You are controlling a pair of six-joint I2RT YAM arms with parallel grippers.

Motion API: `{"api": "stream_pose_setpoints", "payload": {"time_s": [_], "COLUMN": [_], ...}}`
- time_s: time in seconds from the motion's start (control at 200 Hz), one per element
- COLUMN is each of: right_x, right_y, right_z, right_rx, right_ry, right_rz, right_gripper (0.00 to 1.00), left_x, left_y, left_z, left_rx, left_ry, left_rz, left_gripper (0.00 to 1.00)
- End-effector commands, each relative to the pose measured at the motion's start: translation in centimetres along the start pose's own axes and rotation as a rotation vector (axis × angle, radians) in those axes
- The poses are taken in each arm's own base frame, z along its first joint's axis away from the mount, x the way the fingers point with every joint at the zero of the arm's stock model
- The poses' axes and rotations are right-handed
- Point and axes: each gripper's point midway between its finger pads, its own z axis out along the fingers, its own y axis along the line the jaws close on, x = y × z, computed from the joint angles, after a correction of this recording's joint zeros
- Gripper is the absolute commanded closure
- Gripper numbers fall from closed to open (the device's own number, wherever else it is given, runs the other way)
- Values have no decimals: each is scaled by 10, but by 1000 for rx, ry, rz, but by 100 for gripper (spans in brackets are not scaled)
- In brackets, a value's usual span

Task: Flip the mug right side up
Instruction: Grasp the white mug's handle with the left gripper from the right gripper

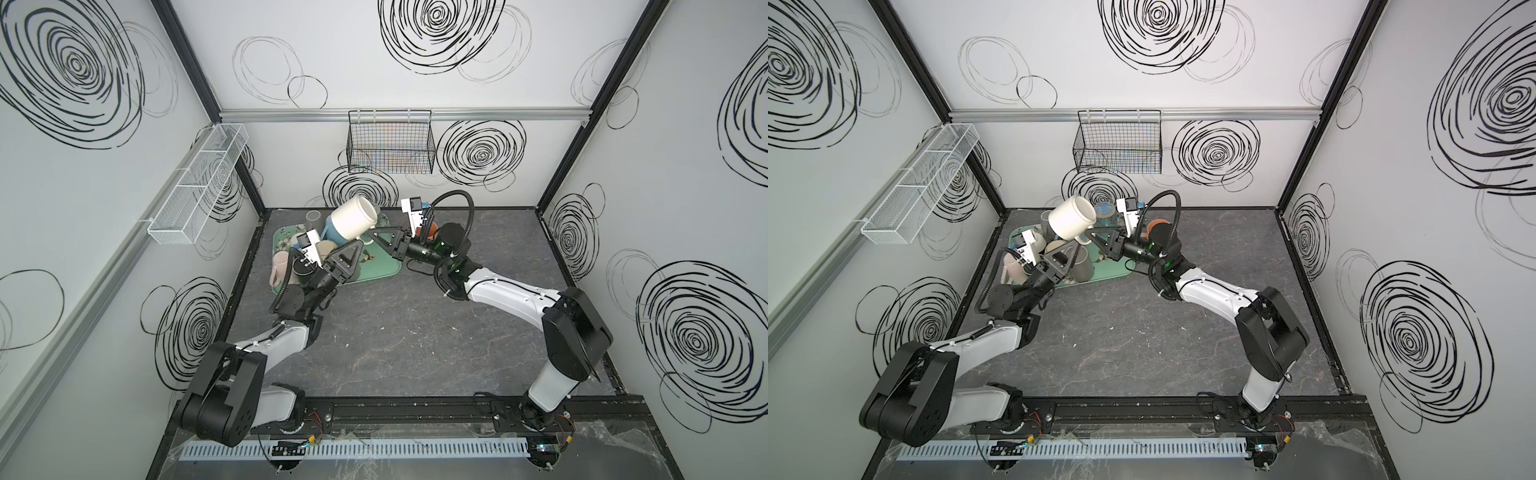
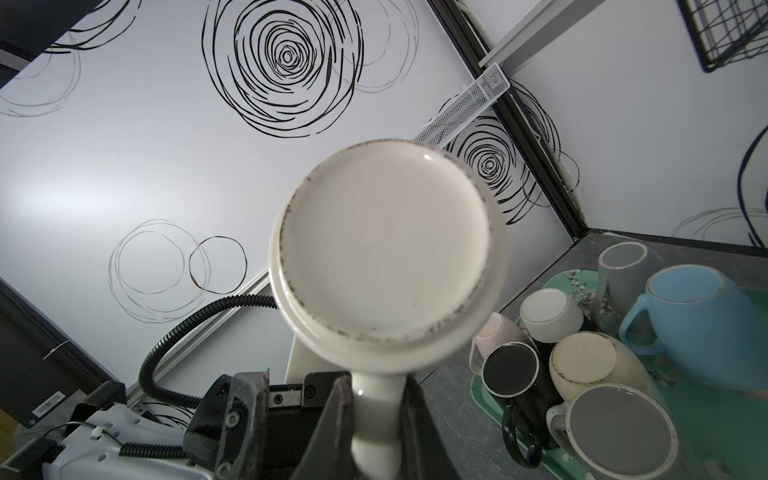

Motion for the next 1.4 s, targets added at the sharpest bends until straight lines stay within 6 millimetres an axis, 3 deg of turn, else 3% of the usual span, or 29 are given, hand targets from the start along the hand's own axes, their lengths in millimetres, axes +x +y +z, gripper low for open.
{"api": "stream_pose_setpoints", "payload": {"time_s": [0.0,0.205,0.375,0.575,0.72,0.846,1.046,1.176,1.396], "right_x": [-32,-31,-27,-22,-18,-15,-22,-32,-50], "right_y": [58,67,68,65,51,42,35,29,26], "right_z": [-6,-6,-4,-5,-4,-9,-32,-57,-115], "right_rx": [-162,-199,-215,-202,-109,-15,110,221,427], "right_ry": [-101,-102,-95,-90,-61,-28,-28,-37,-66], "right_rz": [-83,-57,-29,-12,-7,-30,-90,-124,-198], "right_gripper": [100,100,100,100,100,79,56,49,45], "left_x": [-11,-18,-26,-29,-23,-19,-8,5,33], "left_y": [-28,-45,-63,-73,-83,-88,-84,-79,-63], "left_z": [7,12,12,11,14,14,29,45,72], "left_rx": [87,143,233,275,295,302,220,124,-76], "left_ry": [-28,-40,-63,-67,-19,8,82,174,384], "left_rz": [49,50,36,32,74,100,184,303,555], "left_gripper": [29,32,47,69,100,100,100,100,100]}}
